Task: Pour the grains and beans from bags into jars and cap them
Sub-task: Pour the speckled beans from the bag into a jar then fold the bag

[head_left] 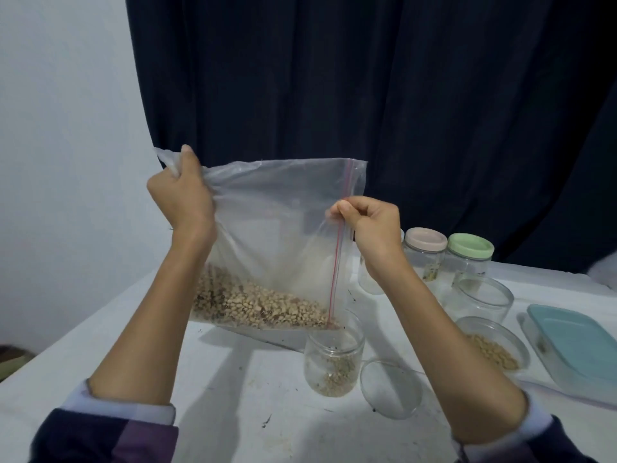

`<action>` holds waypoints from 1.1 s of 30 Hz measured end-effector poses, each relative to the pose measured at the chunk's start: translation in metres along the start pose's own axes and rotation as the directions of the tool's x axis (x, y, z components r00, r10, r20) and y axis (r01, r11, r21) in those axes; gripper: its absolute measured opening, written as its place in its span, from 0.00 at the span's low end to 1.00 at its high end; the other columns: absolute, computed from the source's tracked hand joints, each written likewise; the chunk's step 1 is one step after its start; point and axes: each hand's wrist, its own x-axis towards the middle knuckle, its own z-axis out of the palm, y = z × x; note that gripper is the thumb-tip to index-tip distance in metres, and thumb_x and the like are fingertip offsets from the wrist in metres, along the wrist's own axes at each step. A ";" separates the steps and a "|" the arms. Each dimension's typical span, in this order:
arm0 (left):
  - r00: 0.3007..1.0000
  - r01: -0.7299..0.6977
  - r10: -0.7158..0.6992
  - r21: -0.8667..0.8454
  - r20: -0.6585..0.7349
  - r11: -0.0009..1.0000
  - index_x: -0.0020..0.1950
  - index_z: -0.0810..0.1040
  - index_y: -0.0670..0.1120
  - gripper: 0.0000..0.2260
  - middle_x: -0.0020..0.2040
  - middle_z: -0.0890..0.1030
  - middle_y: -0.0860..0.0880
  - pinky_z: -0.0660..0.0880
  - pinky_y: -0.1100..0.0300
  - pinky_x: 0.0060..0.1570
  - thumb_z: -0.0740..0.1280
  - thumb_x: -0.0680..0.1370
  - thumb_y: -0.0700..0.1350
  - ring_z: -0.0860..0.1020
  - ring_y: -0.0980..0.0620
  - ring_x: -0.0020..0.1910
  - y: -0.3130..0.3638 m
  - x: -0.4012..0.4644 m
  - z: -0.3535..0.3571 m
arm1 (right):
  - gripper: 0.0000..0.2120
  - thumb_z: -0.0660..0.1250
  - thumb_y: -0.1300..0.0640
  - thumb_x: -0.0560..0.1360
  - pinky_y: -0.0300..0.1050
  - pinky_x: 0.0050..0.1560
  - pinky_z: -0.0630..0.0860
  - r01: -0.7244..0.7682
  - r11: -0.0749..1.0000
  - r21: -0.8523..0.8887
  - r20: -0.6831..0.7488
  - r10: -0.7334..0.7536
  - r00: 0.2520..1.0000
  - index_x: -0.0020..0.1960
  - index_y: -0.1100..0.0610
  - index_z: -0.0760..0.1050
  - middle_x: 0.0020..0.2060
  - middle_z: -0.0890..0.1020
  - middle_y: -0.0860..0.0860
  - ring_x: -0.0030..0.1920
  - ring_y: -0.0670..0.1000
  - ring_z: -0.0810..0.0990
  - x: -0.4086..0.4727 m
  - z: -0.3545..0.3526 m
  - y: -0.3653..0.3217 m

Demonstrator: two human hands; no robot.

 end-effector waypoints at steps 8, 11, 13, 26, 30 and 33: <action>0.999 -0.026 0.024 0.043 0.034 0.999 0.28 0.55 0.48 0.22 0.18 0.59 0.58 0.58 0.65 0.27 0.63 0.78 0.45 0.59 0.59 0.22 -0.004 -0.004 -0.006 | 0.10 0.66 0.63 0.77 0.38 0.53 0.77 -0.034 0.999 -0.019 0.057 0.035 0.998 0.40 0.56 0.82 0.39 0.84 0.50 0.46 0.47 0.83 -0.002 0.000 0.004; 0.998 -0.035 0.031 0.091 0.045 0.995 0.29 0.55 0.48 0.22 0.22 0.59 0.57 0.58 0.63 0.28 0.64 0.78 0.46 0.58 0.59 0.23 -0.003 -0.004 -0.007 | 0.11 0.66 0.64 0.77 0.30 0.46 0.74 -0.026 1.000 -0.010 0.034 0.027 0.999 0.38 0.56 0.82 0.38 0.84 0.49 0.43 0.44 0.82 -0.002 0.000 0.003; 0.996 -0.050 0.041 0.109 0.081 0.993 0.29 0.55 0.48 0.23 0.21 0.58 0.57 0.57 0.64 0.27 0.63 0.78 0.47 0.58 0.59 0.22 -0.001 -0.004 -0.007 | 0.11 0.66 0.63 0.77 0.30 0.47 0.75 -0.035 0.999 0.007 0.039 0.035 0.999 0.39 0.56 0.82 0.38 0.84 0.50 0.44 0.45 0.82 -0.002 0.000 0.001; 0.988 -0.074 0.053 0.140 0.148 0.987 0.28 0.54 0.48 0.24 0.17 0.58 0.57 0.56 0.64 0.26 0.64 0.79 0.46 0.57 0.58 0.21 0.005 -0.006 -0.004 | 0.12 0.65 0.64 0.77 0.38 0.52 0.77 -0.047 0.999 0.021 0.067 0.046 0.997 0.38 0.55 0.81 0.38 0.84 0.52 0.44 0.48 0.83 -0.003 -0.006 0.000; 0.994 -0.057 0.045 0.123 0.098 0.991 0.29 0.54 0.49 0.23 0.18 0.58 0.57 0.57 0.63 0.27 0.64 0.78 0.47 0.57 0.59 0.22 0.004 -0.004 -0.005 | 0.12 0.65 0.65 0.77 0.42 0.55 0.78 -0.041 0.999 0.024 0.053 0.040 0.998 0.37 0.55 0.81 0.38 0.84 0.51 0.45 0.49 0.83 -0.003 -0.005 -0.003; 0.989 -0.062 0.043 0.130 0.142 0.990 0.28 0.54 0.49 0.24 0.18 0.58 0.57 0.56 0.63 0.27 0.64 0.78 0.46 0.57 0.59 0.22 0.003 -0.004 -0.005 | 0.13 0.65 0.64 0.77 0.43 0.56 0.78 -0.065 0.998 0.021 0.088 0.063 0.994 0.37 0.55 0.81 0.38 0.84 0.51 0.45 0.49 0.83 -0.004 -0.004 -0.004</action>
